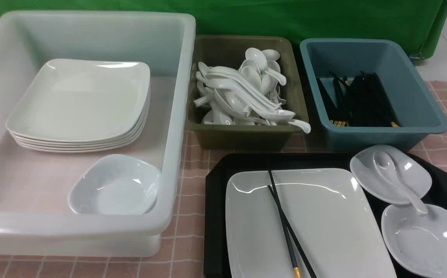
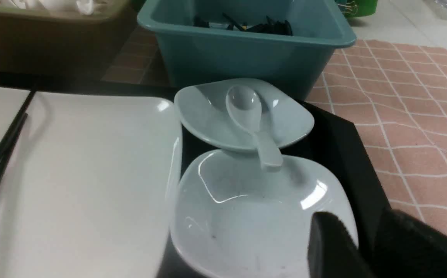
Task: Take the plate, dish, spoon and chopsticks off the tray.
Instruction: Use the right arm to grab a soup spoon from the plate
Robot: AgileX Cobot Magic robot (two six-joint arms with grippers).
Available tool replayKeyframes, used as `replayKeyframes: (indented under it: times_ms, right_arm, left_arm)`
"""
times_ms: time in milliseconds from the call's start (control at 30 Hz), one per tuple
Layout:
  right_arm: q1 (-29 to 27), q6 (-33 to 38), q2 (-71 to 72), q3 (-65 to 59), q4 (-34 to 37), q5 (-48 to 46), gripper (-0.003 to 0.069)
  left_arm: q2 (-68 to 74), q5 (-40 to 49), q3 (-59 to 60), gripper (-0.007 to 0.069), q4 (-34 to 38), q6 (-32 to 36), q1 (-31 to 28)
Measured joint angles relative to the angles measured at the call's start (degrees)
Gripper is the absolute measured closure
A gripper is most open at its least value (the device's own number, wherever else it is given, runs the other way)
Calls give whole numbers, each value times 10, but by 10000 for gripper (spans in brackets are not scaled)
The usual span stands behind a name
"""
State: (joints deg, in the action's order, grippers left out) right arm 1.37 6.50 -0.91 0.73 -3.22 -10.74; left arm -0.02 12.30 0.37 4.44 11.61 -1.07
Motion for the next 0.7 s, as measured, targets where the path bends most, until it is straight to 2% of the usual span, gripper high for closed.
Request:
replayKeyframes:
  times_ms: [400, 500, 567, 700]
  right_arm:
    - [0, 0, 0, 0, 0, 0, 418]
    - [0, 0, 0, 0, 0, 0, 418]
    - [0, 0, 0, 0, 0, 0, 418]
    - [0, 0, 0, 0, 0, 0, 418]
  left_arm:
    - [0, -1, 0, 620, -11, 5, 0]
    - [0, -25, 0, 620, -12, 1, 0]
    - [0, -71, 0, 620, 34, -25, 0]
    - [0, -156, 0, 620, 172, -116, 0]
